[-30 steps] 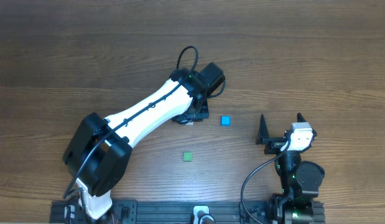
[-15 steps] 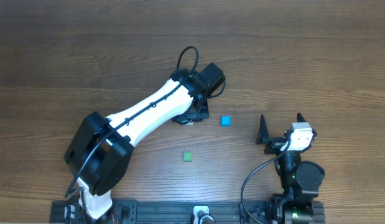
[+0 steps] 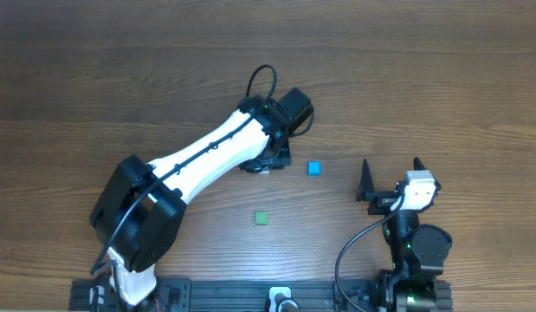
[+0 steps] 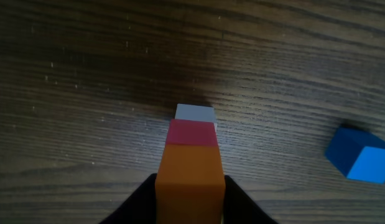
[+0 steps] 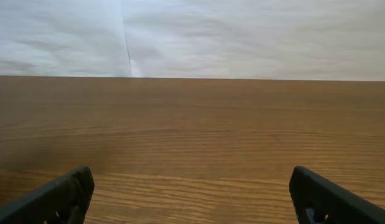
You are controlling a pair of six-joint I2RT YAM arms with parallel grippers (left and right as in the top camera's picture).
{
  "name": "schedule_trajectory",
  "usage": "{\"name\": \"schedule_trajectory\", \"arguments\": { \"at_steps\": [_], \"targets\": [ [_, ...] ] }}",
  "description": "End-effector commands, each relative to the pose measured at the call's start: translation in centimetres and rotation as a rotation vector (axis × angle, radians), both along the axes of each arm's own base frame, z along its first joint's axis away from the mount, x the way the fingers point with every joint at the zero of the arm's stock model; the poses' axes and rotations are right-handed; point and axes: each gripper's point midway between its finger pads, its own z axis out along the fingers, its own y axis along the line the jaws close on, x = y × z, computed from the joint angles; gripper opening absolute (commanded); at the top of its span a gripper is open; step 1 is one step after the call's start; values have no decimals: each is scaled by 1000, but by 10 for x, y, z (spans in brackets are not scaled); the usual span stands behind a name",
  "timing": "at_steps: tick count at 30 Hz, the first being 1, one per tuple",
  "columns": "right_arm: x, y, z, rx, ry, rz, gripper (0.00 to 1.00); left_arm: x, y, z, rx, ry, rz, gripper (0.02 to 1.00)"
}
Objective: Stack Cubes
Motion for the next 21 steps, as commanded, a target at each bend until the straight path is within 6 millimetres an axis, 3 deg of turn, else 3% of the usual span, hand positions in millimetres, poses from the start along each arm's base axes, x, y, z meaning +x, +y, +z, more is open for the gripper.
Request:
{"name": "schedule_trajectory", "arguments": {
  "at_steps": [1,7,9,10,12,17,21],
  "targets": [
    [0,2,-1,0,-2,10,993,-1,4,-8,19,13,9,485],
    [0,2,-1,0,-2,10,991,0,4,-8,20,12,9,595],
    [0,2,-1,0,-2,10,991,2,7,-6,28,-1,21,706],
    [0,2,-1,0,-2,10,993,5,9,-4,30,-15,33,816],
    [0,2,-1,0,-2,10,991,14,13,0,21,-37,53,901],
    [0,2,-1,0,-2,10,993,64,38,18,-51,-153,127,996],
    [0,2,-1,0,-2,10,993,117,78,45,-111,-297,203,996]
  ]
}}
